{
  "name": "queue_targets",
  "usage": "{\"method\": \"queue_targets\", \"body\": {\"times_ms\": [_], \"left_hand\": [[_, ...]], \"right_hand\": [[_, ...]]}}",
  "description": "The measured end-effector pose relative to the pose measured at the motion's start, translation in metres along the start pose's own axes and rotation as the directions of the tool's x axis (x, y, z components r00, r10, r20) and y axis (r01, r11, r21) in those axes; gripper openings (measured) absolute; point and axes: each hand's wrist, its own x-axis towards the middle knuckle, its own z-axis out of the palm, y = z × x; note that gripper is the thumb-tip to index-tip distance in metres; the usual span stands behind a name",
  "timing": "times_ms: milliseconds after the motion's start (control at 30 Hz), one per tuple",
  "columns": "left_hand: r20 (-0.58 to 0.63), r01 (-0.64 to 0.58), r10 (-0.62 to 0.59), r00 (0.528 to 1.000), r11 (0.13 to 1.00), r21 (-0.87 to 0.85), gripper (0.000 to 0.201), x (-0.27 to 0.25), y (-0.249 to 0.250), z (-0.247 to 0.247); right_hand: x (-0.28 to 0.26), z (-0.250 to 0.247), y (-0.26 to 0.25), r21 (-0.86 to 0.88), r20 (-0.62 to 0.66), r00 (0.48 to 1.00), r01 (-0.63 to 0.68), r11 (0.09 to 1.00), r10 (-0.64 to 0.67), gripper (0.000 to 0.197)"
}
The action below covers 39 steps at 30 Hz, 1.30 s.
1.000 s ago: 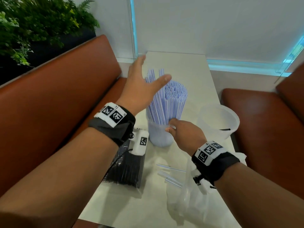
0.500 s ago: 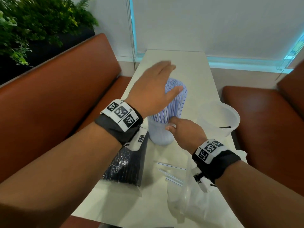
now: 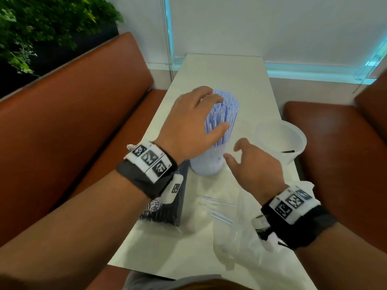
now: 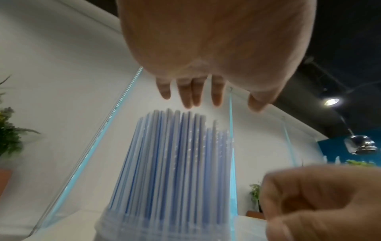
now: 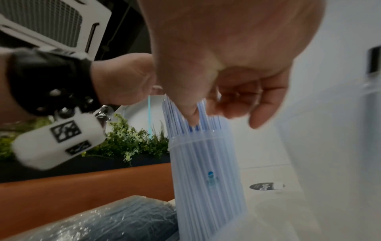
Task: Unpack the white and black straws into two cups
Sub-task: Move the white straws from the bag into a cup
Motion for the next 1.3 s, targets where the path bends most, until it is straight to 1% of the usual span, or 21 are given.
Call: {"method": "queue_targets", "body": {"times_ms": [33, 67, 100, 167, 200, 233, 267, 300, 333, 367, 433, 533, 633, 733, 867, 933, 1033, 1133, 1200, 1233, 1300], "left_hand": [[-0.125, -0.058, 0.051, 0.991, 0.997, -0.057, 0.038, -0.009, 0.007, -0.002], [-0.180, -0.105, 0.085, 0.980, 0.989, -0.105, 0.026, -0.021, 0.014, 0.001], [-0.155, -0.118, 0.097, 0.983, 0.984, -0.135, 0.020, -0.034, 0.022, 0.007], [0.088, -0.026, 0.037, 0.995, 0.992, -0.120, 0.024, -0.060, 0.034, 0.026], [0.267, 0.060, -0.040, 0.963, 0.996, -0.067, 0.026, -0.070, 0.036, 0.038], [0.442, 0.139, -0.129, 0.887, 0.990, 0.010, 0.026, -0.078, 0.034, 0.050], [0.589, 0.175, -0.194, 0.784, 0.980, 0.089, 0.027, -0.085, 0.031, 0.062], [0.704, 0.165, -0.209, 0.679, 0.978, 0.131, 0.031, -0.091, 0.029, 0.073], [0.781, 0.132, -0.179, 0.599, 0.983, 0.124, 0.038, -0.097, 0.029, 0.083], [0.823, 0.091, -0.127, 0.553, 0.992, 0.091, 0.045, -0.102, 0.032, 0.094], [0.849, 0.011, -0.039, 0.527, 0.999, 0.039, 0.047, -0.110, 0.044, 0.112], [0.868, -0.110, 0.000, 0.496, 0.992, 0.063, 0.036, -0.117, 0.058, 0.132], [0.867, -0.186, 0.044, 0.496, 0.981, 0.056, 0.036, -0.118, 0.058, 0.138], [0.868, -0.160, 0.055, 0.494, 0.987, 0.028, 0.038, -0.119, 0.056, 0.139], [0.882, -0.225, 0.044, 0.470, 0.972, 0.071, 0.027, -0.113, 0.052, 0.132], [0.875, -0.217, -0.021, 0.484, 0.966, 0.143, 0.027, -0.106, 0.044, 0.122], [0.826, -0.210, -0.075, 0.558, 0.951, 0.228, 0.011, -0.096, 0.016, 0.095], [0.787, -0.175, -0.125, 0.604, 0.942, 0.285, 0.015, -0.092, -0.023, 0.066], [0.764, -0.159, -0.137, 0.631, 0.941, 0.300, 0.015, -0.093, -0.044, 0.052], [0.751, -0.134, -0.156, 0.641, 0.941, 0.310, 0.015, -0.094, -0.052, 0.046], [0.726, -0.093, -0.176, 0.664, 0.945, 0.314, 0.017, -0.097, -0.061, 0.041]], "right_hand": [[-0.007, 0.002, 0.008, -0.067, 0.068, 0.993, -0.095, 0.993, 0.099, 0.048], [-0.012, 0.004, 0.015, -0.151, 0.161, 0.968, -0.171, 0.974, 0.195, 0.059], [-0.017, 0.006, 0.020, -0.231, 0.246, 0.930, -0.218, 0.948, 0.274, 0.067], [-0.021, 0.013, 0.026, -0.323, 0.372, 0.863, -0.226, 0.919, 0.342, 0.066], [-0.023, 0.016, 0.028, -0.326, 0.418, 0.844, -0.207, 0.923, 0.337, 0.059], [-0.024, 0.019, 0.028, -0.312, 0.450, 0.831, -0.196, 0.930, 0.326, 0.051], [-0.025, 0.022, 0.029, -0.287, 0.470, 0.823, -0.200, 0.937, 0.320, 0.042], [-0.025, 0.025, 0.029, -0.255, 0.483, 0.817, -0.215, 0.943, 0.316, 0.035], [-0.025, 0.026, 0.028, -0.220, 0.497, 0.808, -0.236, 0.947, 0.316, 0.029], [-0.024, 0.028, 0.028, -0.184, 0.509, 0.801, -0.255, 0.949, 0.314, 0.026], [-0.021, 0.028, 0.024, -0.120, 0.543, 0.787, -0.273, 0.955, 0.293, 0.025], [-0.020, 0.025, 0.021, -0.032, 0.587, 0.773, -0.275, 0.961, 0.241, 0.028], [-0.021, 0.019, 0.024, 0.062, 0.576, 0.778, -0.348, 0.936, 0.251, 0.026], [-0.022, 0.011, 0.027, 0.106, 0.569, 0.777, -0.395, 0.913, 0.270, 0.022], [-0.024, 0.010, 0.028, 0.055, 0.593, 0.757, -0.377, 0.925, 0.273, 0.023], [-0.025, 0.013, 0.028, -0.012, 0.600, 0.751, -0.336, 0.942, 0.276, 0.019], [-0.025, 0.019, 0.031, -0.116, 0.627, 0.733, -0.248, 0.962, 0.265, 0.015], [-0.027, 0.024, 0.037, -0.063, 0.607, 0.757, -0.257, 0.964, 0.241, 0.018], [-0.028, 0.026, 0.038, -0.001, 0.562, 0.784, -0.318, 0.948, 0.264, 0.034], [-0.027, 0.024, 0.036, 0.056, 0.498, 0.825, -0.338, 0.940, 0.267, 0.042], [-0.025, 0.019, 0.030, 0.282, 0.256, 0.933, -0.323, 0.903, 0.254, 0.048]]}}
